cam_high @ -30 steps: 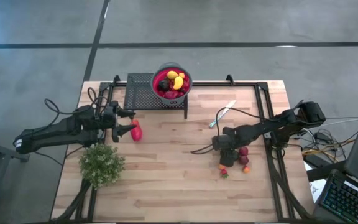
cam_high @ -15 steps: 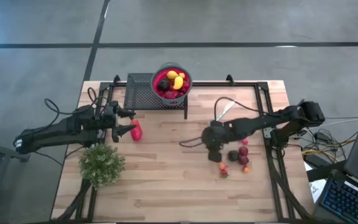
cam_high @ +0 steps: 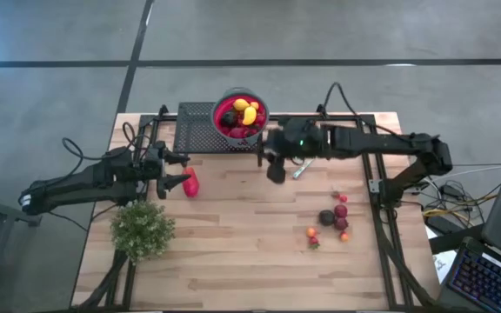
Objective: Pick & Place Fruit
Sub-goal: Put the black cherry into the red gray strainer bowl on the shelf
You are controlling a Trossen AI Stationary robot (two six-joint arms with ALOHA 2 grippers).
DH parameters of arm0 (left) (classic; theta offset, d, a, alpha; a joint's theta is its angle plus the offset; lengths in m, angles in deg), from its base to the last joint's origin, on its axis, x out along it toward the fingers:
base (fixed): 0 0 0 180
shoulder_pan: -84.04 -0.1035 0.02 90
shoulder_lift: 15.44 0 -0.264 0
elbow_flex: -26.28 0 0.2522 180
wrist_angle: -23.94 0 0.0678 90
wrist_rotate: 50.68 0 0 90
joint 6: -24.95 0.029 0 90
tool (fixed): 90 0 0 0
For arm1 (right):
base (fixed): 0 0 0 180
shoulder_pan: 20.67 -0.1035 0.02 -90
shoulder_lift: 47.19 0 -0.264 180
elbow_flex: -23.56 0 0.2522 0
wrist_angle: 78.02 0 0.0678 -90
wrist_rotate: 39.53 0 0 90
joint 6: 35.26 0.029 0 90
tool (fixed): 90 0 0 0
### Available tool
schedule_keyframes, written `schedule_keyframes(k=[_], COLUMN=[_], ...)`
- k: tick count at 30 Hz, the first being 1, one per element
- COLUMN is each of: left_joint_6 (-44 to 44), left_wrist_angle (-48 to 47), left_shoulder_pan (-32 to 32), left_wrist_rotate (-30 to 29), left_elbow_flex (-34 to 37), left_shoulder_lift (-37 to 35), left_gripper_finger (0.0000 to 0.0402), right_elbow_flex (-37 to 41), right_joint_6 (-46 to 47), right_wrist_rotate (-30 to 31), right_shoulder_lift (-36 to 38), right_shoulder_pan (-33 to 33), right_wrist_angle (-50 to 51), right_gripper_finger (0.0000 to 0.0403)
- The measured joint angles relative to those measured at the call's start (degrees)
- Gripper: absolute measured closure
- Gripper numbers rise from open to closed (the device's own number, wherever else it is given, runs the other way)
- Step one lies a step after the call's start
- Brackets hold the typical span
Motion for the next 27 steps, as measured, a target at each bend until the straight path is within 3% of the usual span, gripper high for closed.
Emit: schedule_keyframes(k=[7, 13, 21, 27], left_joint_6=[0.0, 0.0, -0.01, -0.01], left_wrist_angle=[0.01, 0.01, 0.01, -0.01], left_shoulder_pan=[0.0, 0.0, 0.0, -0.01], left_wrist_rotate=[0.0, 0.0, -0.01, 0.0], left_elbow_flex=[0.01, -0.01, 0.01, 0.0], left_shoulder_lift=[-0.02, 0.0, 0.0, 0.0], left_gripper_finger=[0.009, 0.009, 0.009, 0.009], right_elbow_flex=[-1.14, 0.6, 0.34, -0.26], right_joint_6=[-0.17, 0.53, 0.65, 0.06], right_wrist_rotate=[0.0, -0.02, -1.75, -1.52], right_shoulder_lift=[-0.02, -0.26, -5.46, -7.04], right_shoulder_pan=[5.68, 9.61, 12.08, 12.93], right_wrist_angle=[-4.49, -5.33, -7.76, -8.38], right_gripper_finger=[0.0266, 0.0282, 0.0265, 0.0279])
